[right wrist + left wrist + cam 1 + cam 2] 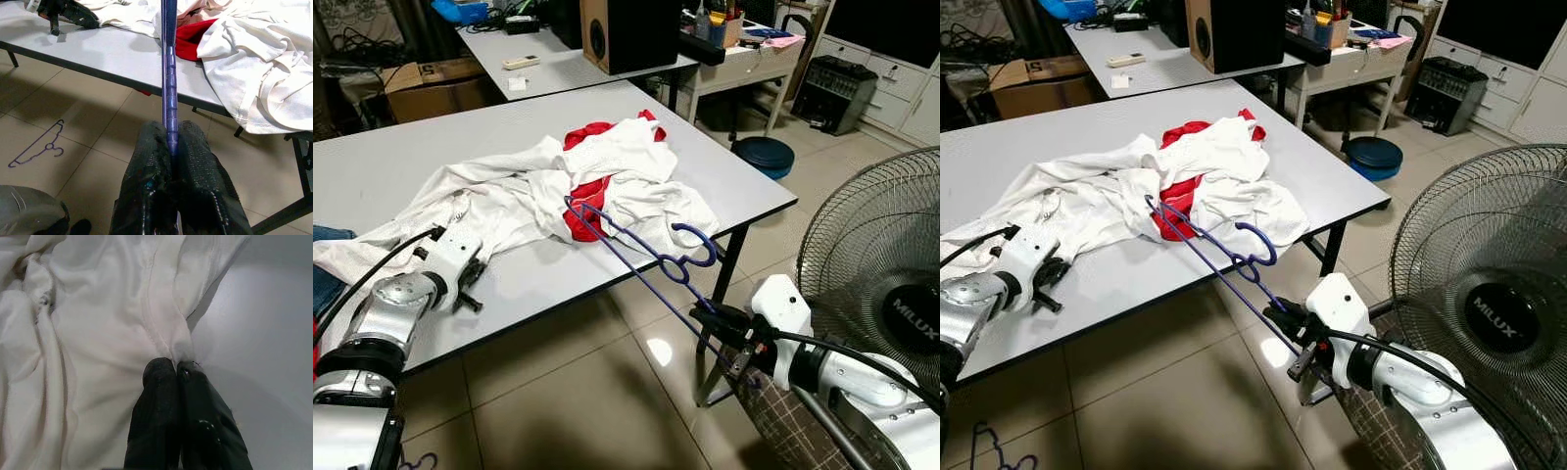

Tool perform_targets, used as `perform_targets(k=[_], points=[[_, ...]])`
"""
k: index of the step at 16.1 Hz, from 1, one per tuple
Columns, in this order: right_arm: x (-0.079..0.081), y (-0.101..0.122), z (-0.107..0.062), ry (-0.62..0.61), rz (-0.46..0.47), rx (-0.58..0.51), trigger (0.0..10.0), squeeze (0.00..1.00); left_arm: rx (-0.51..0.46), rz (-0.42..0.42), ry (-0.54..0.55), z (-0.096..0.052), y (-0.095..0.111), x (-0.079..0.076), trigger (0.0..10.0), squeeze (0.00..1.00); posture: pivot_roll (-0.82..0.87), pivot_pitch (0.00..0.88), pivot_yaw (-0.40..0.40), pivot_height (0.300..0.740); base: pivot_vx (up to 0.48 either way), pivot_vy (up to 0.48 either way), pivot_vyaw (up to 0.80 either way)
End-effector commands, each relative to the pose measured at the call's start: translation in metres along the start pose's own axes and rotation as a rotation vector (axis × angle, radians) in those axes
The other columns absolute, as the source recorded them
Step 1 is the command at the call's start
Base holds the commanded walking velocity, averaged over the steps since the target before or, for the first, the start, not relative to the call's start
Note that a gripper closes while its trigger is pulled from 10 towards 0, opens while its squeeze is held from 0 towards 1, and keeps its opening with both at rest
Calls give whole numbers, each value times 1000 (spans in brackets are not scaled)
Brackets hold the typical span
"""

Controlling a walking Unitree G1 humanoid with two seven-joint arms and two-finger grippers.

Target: Hang hanger

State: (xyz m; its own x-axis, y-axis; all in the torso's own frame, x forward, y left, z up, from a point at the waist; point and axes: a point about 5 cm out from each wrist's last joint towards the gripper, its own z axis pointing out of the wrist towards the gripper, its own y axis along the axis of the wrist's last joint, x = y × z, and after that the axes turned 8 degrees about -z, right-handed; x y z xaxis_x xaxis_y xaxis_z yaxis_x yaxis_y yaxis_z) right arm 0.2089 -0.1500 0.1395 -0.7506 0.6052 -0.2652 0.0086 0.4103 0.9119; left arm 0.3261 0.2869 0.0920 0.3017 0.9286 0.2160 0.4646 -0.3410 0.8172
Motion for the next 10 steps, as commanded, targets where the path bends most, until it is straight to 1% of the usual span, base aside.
perform_targets(k=[1,2,3,4,5,8,9,10], points=[[-4,2,-1,-11,-12,-6,10000,0,-62,-50,-33,-1,11,0,0,0,-87,0,33,740,0,0,0],[-4,2,-1,-11,-13,-6,10000,0,-106,-76,-38,-4,17,2,0,0,-87,0,33,740,0,0,0],[-5,2,-2,-11,-13,-7,10000,0,-201,-116,-53,-12,34,9,0,0,-84,0,29,740,0,0,0],[-5,2,-2,-10,-14,-8,10000,0,-256,-131,-94,-19,43,11,0,0,-80,0,26,740,0,0,0],[-6,2,-2,-8,-17,-8,10000,0,-283,-121,-142,-25,48,11,0,0,-76,0,21,740,0,0,0],[-6,3,0,7,-24,-14,10000,0,-266,-51,-219,-38,51,8,0,0,-67,0,15,740,0,0,0],[-6,3,0,11,-26,-14,10000,0,-244,-17,-207,-41,49,10,0,0,-64,0,14,740,0,0,0],[-6,3,0,17,-25,-14,10000,0,-181,41,-192,-44,43,13,0,0,-62,0,12,740,0,0,0]])
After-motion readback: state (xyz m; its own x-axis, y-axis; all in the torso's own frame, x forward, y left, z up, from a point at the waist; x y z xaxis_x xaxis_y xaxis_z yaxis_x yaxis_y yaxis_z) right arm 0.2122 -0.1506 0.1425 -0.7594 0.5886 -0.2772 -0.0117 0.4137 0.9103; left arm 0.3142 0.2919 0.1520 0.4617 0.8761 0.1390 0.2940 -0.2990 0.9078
